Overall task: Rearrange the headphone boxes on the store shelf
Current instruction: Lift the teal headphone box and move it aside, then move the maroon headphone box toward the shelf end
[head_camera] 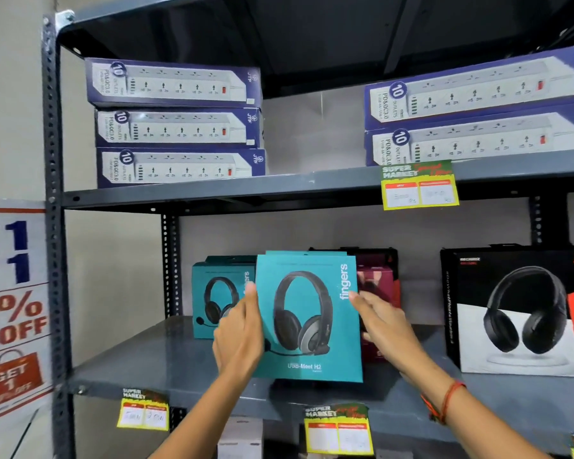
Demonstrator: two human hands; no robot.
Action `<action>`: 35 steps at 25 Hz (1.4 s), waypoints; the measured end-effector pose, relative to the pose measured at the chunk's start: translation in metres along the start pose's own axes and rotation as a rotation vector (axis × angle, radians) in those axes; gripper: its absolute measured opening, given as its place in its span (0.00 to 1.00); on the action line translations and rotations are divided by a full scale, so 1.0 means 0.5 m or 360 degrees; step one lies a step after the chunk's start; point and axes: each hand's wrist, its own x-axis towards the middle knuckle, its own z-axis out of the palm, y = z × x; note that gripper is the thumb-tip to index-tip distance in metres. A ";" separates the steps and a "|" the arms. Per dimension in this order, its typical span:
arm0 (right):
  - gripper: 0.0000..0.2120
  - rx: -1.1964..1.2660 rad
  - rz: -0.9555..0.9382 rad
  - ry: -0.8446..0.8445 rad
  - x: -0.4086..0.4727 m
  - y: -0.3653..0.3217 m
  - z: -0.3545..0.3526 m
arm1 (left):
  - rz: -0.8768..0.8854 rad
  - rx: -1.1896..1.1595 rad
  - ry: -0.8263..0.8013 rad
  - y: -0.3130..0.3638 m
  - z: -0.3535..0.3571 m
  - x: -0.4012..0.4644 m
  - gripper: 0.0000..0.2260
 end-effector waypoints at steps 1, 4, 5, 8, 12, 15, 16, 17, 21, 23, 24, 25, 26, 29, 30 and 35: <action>0.10 0.0056 -0.0010 -0.0107 0.004 -0.007 0.036 | -0.0025 -0.0047 -0.0015 -0.015 -0.015 0.012 0.30; 0.14 0.0090 -0.0020 -0.0346 0.013 -0.046 0.144 | -0.0131 -0.0321 -0.0196 -0.110 -0.039 0.082 0.32; 0.19 0.0088 -0.0027 -0.0387 0.026 -0.048 0.181 | -0.0180 -0.0412 -0.0242 -0.143 -0.047 0.117 0.38; 0.27 0.0100 -0.0023 -0.0473 0.068 -0.055 0.281 | -0.0293 -0.0576 -0.0306 -0.239 -0.053 0.218 0.48; 0.27 0.0171 0.0010 -0.0472 0.125 -0.039 0.370 | -0.0326 -0.0754 -0.0444 -0.283 -0.064 0.292 0.42; 0.30 0.0159 0.0041 -0.0473 0.158 -0.016 0.420 | -0.0374 -0.0826 -0.0493 -0.313 -0.058 0.320 0.31; 0.30 0.0140 0.0039 -0.0469 0.167 -0.006 0.432 | -0.0386 -0.0819 -0.0499 -0.326 -0.053 0.328 0.34; 0.32 0.0120 0.0039 -0.0466 0.174 0.002 0.442 | -0.0391 -0.0821 -0.0493 -0.342 -0.045 0.337 0.38; 0.36 0.0060 0.0053 -0.0496 0.177 0.011 0.455 | -0.0330 -0.0801 -0.0363 -0.357 -0.023 0.344 0.30; 0.38 -0.0031 0.0034 -0.0480 0.171 0.008 0.441 | -0.0181 -0.0597 -0.0097 -0.341 -0.011 0.337 0.29; 0.39 -0.0070 -0.0005 -0.0408 0.169 0.007 0.427 | -0.0044 -0.0434 0.0072 -0.325 -0.003 0.332 0.32; 0.39 -0.0086 -0.0073 -0.0295 0.169 0.006 0.405 | 0.0116 -0.0309 0.0208 -0.303 0.008 0.327 0.35; 0.39 -0.0082 -0.0169 -0.0151 0.170 0.003 0.376 | 0.0307 -0.0250 0.0290 -0.277 0.027 0.322 0.36; 0.36 -0.0095 -0.0456 0.0388 0.169 -0.013 0.254 | 0.0793 -0.0329 0.0145 -0.160 0.103 0.269 0.33; 0.35 -0.0105 -0.0496 0.0573 0.165 -0.010 0.202 | 0.0845 -0.0386 -0.0001 -0.122 0.135 0.243 0.32; 0.37 -0.0128 -0.0162 0.0850 0.140 0.098 0.003 | 0.0298 -0.0502 -0.0644 -0.055 0.274 0.133 0.31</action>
